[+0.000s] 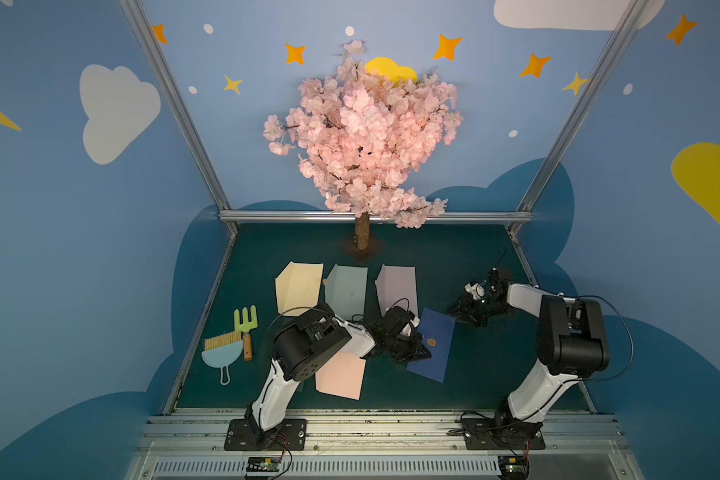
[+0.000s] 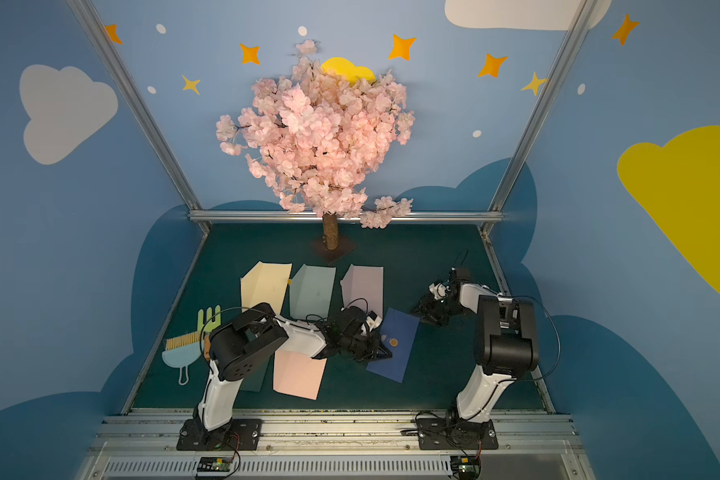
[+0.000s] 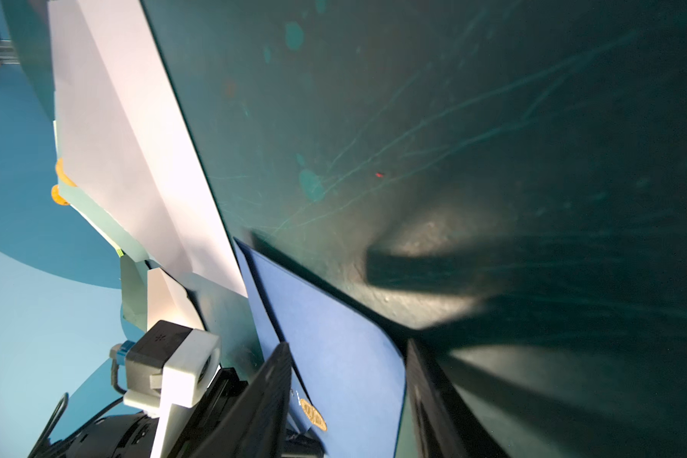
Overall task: Open the envelope
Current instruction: Adjust the envelope at the center of the board.
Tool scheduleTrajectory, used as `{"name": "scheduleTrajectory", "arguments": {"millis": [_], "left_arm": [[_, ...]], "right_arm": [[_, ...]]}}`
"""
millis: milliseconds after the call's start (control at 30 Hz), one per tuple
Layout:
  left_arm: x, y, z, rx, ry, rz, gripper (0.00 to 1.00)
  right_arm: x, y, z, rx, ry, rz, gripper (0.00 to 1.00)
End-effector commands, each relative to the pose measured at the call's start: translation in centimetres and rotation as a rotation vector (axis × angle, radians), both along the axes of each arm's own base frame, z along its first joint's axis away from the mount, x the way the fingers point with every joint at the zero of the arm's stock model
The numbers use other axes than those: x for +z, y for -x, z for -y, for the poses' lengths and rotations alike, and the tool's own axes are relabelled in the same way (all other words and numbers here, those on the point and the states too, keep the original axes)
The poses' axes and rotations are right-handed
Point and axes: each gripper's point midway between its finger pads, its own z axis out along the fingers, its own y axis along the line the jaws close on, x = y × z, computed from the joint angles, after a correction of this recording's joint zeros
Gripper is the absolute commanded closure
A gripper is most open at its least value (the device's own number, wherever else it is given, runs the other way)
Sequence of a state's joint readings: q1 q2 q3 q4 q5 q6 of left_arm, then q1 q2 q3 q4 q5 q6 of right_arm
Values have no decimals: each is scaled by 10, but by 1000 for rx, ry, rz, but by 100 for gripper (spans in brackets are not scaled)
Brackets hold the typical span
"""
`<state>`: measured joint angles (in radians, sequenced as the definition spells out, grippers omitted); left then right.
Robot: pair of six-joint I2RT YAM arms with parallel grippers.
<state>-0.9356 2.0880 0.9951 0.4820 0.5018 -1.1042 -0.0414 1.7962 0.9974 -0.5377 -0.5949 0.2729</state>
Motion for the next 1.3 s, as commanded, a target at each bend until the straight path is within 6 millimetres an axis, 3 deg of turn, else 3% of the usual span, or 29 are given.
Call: {"name": "scheduleTrajectory", "arguments": {"millis": [0, 167, 500, 1000, 1267], "left_arm": [[-69, 18, -40, 38, -232, -111, 97], [-72, 19, -40, 37, -227, -120, 97], [-76, 19, -39, 38, -217, -138, 97], [-79, 19, -40, 41, -212, -151, 97], [-82, 20, -41, 39, -211, -157, 97]], "right_arm": [[-17, 24, 7, 12, 45, -142, 52], [-1, 16, -15, 60, -68, -54, 51], [5, 18, -63, 187, -221, -14, 53], [5, 33, -83, 234, -272, -33, 63], [0, 46, -93, 279, -260, -57, 79]]}}
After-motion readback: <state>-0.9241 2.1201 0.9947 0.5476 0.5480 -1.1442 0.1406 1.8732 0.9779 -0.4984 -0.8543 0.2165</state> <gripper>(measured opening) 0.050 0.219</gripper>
